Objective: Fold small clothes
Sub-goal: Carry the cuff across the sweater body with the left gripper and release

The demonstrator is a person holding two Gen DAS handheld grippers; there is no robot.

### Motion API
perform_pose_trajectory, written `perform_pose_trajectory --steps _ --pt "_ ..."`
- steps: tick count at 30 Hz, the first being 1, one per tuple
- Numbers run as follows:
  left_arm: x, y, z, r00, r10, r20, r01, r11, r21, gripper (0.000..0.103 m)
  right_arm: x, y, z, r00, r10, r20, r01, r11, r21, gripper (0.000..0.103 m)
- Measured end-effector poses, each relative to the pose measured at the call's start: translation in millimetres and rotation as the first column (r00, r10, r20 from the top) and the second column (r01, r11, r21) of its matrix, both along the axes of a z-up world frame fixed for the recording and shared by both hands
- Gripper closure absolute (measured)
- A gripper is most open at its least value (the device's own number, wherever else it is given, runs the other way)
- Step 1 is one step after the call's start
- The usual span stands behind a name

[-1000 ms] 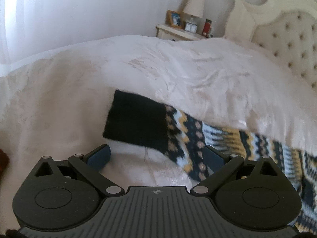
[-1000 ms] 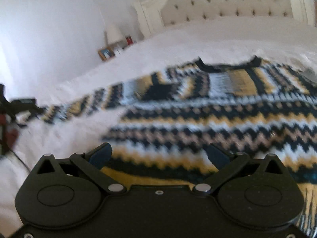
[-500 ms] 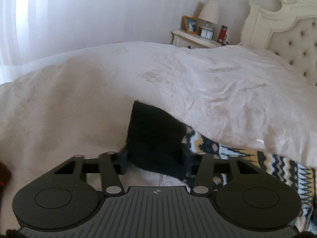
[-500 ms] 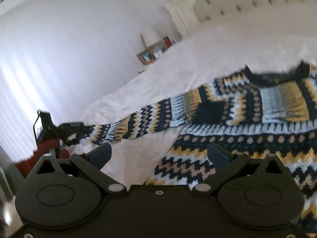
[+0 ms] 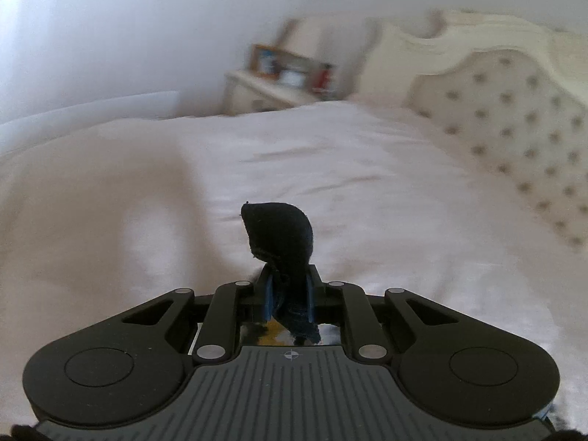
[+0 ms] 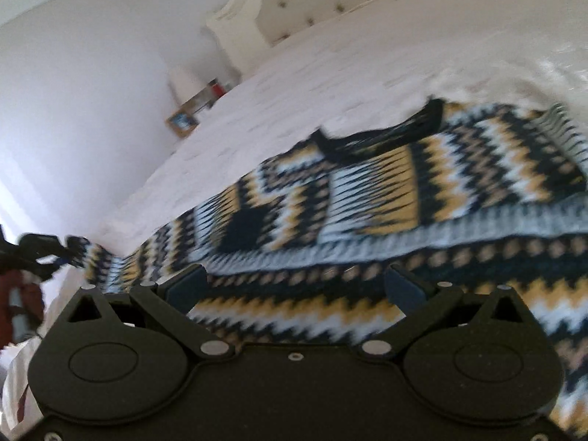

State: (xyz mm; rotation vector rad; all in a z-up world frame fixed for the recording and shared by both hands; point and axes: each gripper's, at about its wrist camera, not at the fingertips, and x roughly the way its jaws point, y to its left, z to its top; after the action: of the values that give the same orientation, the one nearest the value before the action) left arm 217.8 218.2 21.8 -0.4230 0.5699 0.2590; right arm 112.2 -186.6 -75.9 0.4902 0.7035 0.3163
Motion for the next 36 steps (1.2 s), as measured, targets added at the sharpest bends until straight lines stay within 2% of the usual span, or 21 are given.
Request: perform_pose_trajectory --steps 3,6,10,13,18,25,29,34,36 --pt "13 -38 22 0.994 -0.104 0.04 0.105 0.994 -0.024 0.087 3 -13 2 0.999 -0.034 0.001 0.034 0.999 -0.011 0.0" --pt "27 -80 39 0.972 -0.225 0.067 0.228 0.973 -0.045 0.087 5 -19 2 0.999 -0.054 -0.008 0.053 0.998 -0.029 0.0" --pt "42 -140 56 0.925 -0.364 0.104 0.37 0.928 -0.037 0.087 8 -32 1 0.997 -0.074 -0.027 0.074 0.997 -0.01 0.0" --pt "51 -186 63 0.88 -0.457 0.132 0.464 0.885 -0.027 0.087 7 -40 4 0.995 -0.092 -0.025 0.092 0.996 -0.017 0.0" --pt "68 -244 46 0.818 -0.56 0.131 0.57 0.82 -0.049 0.087 6 -59 13 0.99 -0.141 -0.018 0.141 0.99 -0.032 0.0" --pt "80 -308 8 0.736 -0.672 0.08 0.677 0.733 -0.069 0.087 3 -93 19 0.972 -0.232 -0.018 0.232 0.973 -0.009 0.0" --pt "81 -336 -16 0.707 -0.705 0.049 0.707 0.703 -0.082 0.087 3 -113 19 0.957 -0.29 -0.028 0.291 0.957 0.006 0.0" --pt "89 -369 -33 0.684 -0.73 0.006 0.728 0.681 -0.075 0.087 2 -132 16 0.938 -0.344 -0.044 0.345 0.939 0.013 0.0" --pt "91 -385 -38 0.664 -0.748 -0.012 0.746 0.663 -0.064 0.085 2 -136 15 0.934 -0.355 -0.05 0.356 0.934 0.02 0.0"
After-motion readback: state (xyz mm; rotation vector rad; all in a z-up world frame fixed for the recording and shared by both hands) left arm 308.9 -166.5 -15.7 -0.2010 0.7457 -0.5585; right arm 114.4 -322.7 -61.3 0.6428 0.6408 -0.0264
